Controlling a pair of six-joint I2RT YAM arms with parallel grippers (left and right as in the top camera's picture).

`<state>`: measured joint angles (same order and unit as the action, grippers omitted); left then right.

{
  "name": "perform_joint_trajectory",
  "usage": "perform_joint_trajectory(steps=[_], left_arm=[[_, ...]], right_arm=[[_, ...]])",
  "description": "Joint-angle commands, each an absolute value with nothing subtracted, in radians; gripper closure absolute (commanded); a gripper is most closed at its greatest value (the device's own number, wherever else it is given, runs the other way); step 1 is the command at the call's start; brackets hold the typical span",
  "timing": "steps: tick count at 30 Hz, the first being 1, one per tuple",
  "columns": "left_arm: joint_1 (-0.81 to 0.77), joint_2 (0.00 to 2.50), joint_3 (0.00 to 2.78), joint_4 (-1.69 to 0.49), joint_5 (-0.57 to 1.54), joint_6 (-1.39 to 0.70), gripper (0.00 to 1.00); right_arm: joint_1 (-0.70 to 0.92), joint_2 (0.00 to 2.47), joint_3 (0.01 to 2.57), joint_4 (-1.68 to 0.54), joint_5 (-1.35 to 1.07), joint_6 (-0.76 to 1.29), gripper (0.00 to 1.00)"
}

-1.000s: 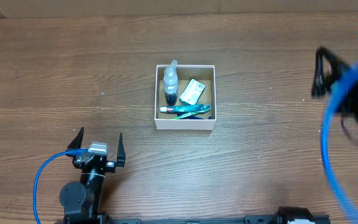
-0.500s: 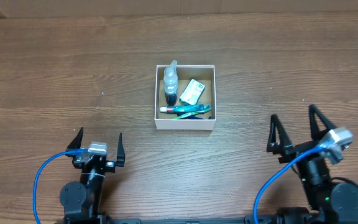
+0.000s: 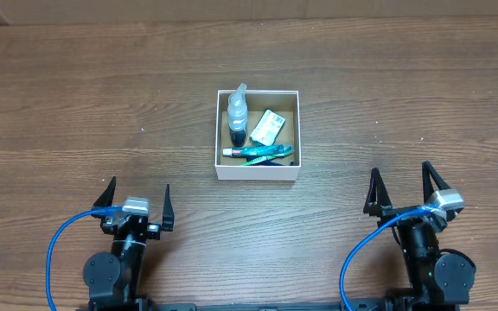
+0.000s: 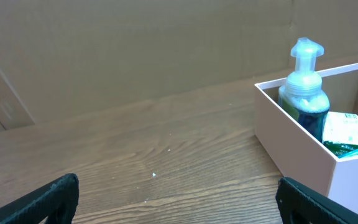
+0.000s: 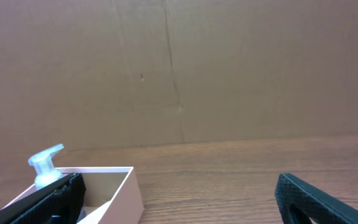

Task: Pack container

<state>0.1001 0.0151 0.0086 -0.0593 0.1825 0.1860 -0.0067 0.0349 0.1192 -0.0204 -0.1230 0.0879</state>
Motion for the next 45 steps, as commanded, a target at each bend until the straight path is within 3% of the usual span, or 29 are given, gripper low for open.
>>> perform_joint_trajectory(steps=[1,45], left_arm=[[0.106,0.004,0.005,-0.059,0.176,0.179,0.00],[0.106,0.004,0.005,-0.059,0.176,0.178,0.00]], right_arm=[[-0.012,0.003,0.081,0.000,-0.113,0.067,0.00],[-0.012,0.003,0.008,-0.077,-0.069,0.075,0.00]])
